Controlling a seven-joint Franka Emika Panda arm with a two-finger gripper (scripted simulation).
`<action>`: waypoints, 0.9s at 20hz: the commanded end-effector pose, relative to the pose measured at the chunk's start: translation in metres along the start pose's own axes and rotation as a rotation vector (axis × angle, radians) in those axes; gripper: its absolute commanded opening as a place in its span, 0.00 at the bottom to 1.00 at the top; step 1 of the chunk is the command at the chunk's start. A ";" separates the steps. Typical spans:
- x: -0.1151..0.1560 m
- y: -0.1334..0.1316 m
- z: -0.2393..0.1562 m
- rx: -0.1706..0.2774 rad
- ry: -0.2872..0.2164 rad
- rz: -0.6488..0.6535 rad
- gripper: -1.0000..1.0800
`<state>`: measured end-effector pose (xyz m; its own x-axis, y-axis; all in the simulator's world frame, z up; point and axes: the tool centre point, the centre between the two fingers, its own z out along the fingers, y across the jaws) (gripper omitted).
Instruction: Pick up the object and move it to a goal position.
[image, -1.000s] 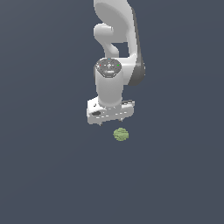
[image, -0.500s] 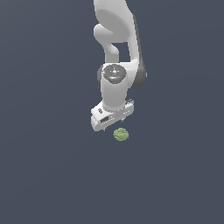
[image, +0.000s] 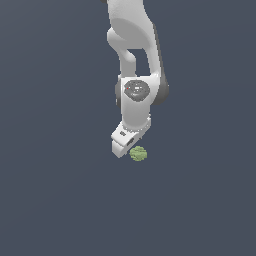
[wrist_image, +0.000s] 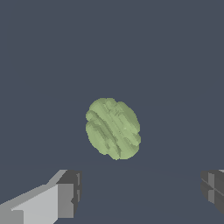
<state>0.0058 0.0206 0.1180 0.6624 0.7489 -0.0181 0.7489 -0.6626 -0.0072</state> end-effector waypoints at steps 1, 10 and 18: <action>0.003 -0.002 0.004 -0.002 0.001 -0.081 0.96; 0.014 -0.011 0.018 -0.007 0.007 -0.360 0.96; 0.021 -0.016 0.026 -0.011 0.013 -0.527 0.96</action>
<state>0.0071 0.0459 0.0929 0.2231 0.9748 -0.0036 0.9748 -0.2231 -0.0028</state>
